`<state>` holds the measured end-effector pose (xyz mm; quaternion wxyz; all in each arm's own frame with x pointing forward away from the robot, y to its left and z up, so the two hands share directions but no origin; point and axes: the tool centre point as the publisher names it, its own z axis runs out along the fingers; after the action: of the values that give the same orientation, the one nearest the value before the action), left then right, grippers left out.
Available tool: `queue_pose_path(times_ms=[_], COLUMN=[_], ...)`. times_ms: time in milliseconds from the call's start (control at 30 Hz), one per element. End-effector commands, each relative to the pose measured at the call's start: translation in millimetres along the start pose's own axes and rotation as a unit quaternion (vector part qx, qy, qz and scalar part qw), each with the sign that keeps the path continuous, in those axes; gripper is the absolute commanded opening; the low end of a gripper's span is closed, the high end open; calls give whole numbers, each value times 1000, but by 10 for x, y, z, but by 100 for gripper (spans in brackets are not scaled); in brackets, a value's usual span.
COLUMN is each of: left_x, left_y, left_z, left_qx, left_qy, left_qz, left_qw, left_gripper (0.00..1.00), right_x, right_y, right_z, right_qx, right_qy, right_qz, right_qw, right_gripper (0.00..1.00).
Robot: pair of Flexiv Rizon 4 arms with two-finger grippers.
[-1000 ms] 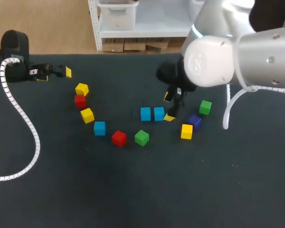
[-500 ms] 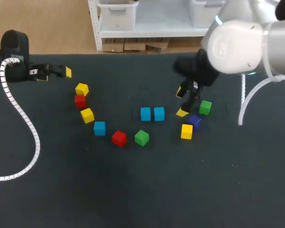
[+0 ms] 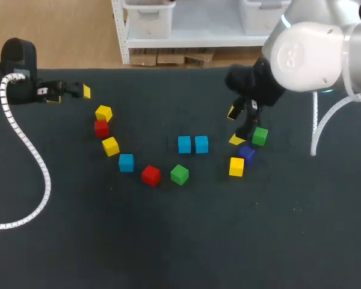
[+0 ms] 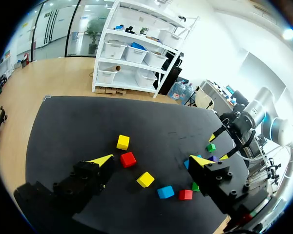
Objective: Place the blue cubes, place green cubes on the blue cubes, place the yellow cubes on the green cubes, then place the red cubes on the yellow cubes, and place purple cube on the red cubes.
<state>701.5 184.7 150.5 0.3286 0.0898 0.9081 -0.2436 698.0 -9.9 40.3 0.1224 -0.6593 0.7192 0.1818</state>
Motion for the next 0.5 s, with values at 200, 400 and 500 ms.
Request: queue_pose_path(times_ms=[200,400,500], left_x=[2,2,2], left_y=[3,3,3], left_z=[-1,-1,-1], left_qx=[0,0,0], left_qy=[0,0,0], left_qz=[0,0,0], left_qw=[1000,1000,1000], left_gripper=[100,100,100], right_x=[-4,83,151], right_y=[9,9,8], right_z=[47,-13,-90], right_qx=[-7,1,14], right_qy=[10,6,-10], right_qz=[-4,-1,-6], right_qw=[1000,1000,1000], right_gripper=[100,100,100])
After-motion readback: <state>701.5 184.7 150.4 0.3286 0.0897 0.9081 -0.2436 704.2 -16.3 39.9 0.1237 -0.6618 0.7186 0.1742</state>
